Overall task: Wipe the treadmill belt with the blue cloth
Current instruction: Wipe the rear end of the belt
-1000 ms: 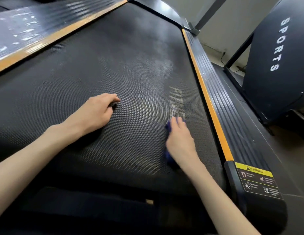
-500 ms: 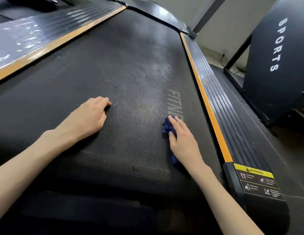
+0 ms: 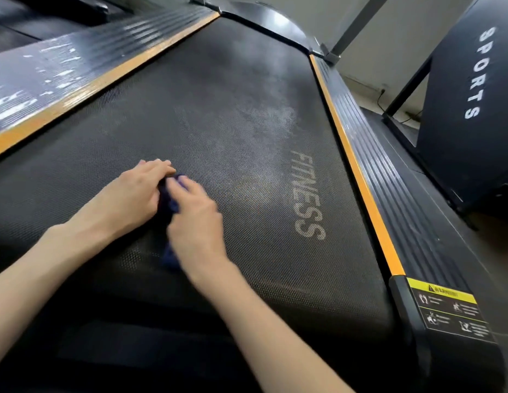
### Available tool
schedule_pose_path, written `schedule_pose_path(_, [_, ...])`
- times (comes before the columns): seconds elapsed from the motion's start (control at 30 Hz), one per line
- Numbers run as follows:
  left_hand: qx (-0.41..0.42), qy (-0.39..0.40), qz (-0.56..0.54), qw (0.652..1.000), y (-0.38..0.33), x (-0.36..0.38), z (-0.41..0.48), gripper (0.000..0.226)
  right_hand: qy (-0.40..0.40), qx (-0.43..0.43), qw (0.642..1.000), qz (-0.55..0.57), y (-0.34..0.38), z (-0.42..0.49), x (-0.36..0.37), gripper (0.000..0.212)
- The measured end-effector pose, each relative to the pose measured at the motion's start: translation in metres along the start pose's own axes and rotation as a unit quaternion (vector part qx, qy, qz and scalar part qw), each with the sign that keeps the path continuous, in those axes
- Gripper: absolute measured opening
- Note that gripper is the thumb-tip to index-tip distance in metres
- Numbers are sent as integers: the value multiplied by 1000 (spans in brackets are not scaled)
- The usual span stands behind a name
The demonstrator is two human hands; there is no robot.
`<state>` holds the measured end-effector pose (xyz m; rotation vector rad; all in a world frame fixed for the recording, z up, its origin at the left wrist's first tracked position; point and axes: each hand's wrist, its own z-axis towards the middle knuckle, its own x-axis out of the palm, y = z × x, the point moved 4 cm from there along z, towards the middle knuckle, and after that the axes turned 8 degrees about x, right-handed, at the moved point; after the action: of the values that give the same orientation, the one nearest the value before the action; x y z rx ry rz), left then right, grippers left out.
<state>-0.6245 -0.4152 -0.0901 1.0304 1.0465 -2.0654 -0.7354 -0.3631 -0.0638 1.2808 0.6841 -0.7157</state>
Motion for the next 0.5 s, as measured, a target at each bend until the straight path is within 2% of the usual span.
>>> schedule_pose_path(0.07, [-20, -12, 3, 1000, 6, -7, -5, 39, 22, -66, 997, -30, 19, -5, 15, 56])
schedule_pose_path(0.13, [-34, -13, 10, 999, 14, -10, -12, 47, 6, -73, 994, -80, -2, -3, 2, 56])
schedule_pose_path(0.23, [-55, -5, 8, 998, 22, -14, -25, 46, -40, 73, 986, -147, -80, 2, -51, 64])
schedule_pose_path(0.3, [-56, -9, 7, 998, 26, -17, -33, 42, -61, 184, 969, -152, -117, 1, -84, 62])
schedule_pose_path(0.33, [-57, -11, 8, 998, 27, -19, -36, 41, -67, 206, 966, -141, -119, 2, -89, 60])
schedule_pose_path(0.4, [-70, -20, 6, 997, 30, -25, -43, 43, -49, 179, 976, -116, -94, 6, -73, 59])
schedule_pose_path(0.5, [-96, -34, 7, 995, 40, -37, -54, 47, 20, 77, 994, -73, -32, 20, -21, 60])
